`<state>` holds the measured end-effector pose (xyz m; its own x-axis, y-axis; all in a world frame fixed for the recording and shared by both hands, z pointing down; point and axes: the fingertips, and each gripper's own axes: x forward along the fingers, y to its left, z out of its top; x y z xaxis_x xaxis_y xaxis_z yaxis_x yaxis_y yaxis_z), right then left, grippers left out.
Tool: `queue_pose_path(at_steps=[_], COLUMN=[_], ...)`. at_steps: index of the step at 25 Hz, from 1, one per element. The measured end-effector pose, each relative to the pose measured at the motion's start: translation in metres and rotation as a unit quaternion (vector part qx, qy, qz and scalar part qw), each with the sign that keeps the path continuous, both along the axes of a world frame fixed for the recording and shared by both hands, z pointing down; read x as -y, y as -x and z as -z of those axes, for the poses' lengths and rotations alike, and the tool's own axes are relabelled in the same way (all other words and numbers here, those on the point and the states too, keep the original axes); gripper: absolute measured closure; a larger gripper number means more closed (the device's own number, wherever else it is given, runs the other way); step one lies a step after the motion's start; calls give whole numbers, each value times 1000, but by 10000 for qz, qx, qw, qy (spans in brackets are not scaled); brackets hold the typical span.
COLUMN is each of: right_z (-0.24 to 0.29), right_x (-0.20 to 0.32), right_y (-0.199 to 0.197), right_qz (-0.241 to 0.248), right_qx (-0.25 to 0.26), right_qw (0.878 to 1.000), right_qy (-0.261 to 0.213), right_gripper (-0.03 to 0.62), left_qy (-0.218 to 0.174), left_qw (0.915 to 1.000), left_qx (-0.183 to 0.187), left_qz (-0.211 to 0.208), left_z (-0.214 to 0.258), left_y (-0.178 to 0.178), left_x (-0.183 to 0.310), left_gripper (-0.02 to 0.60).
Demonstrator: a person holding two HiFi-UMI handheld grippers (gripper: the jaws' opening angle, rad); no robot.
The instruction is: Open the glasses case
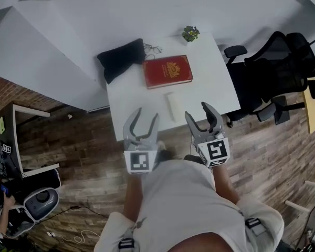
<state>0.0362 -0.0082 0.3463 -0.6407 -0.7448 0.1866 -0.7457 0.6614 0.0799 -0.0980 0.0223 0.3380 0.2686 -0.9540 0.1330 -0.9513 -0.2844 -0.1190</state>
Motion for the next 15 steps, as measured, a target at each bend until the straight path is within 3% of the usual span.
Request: queue_pose_path(at_steps=[15], right_z=[-12], right_x=[23], right_y=[16], right_qz=[-422], right_qx=[-245], right_qw=[9985], right_qy=[243], right_gripper=[339], left_qy=[55], left_qw=[9991], left_qx=[-151], left_qz=[-402], left_z=[-11], left_y=[18], left_x=[38], left_gripper=[376])
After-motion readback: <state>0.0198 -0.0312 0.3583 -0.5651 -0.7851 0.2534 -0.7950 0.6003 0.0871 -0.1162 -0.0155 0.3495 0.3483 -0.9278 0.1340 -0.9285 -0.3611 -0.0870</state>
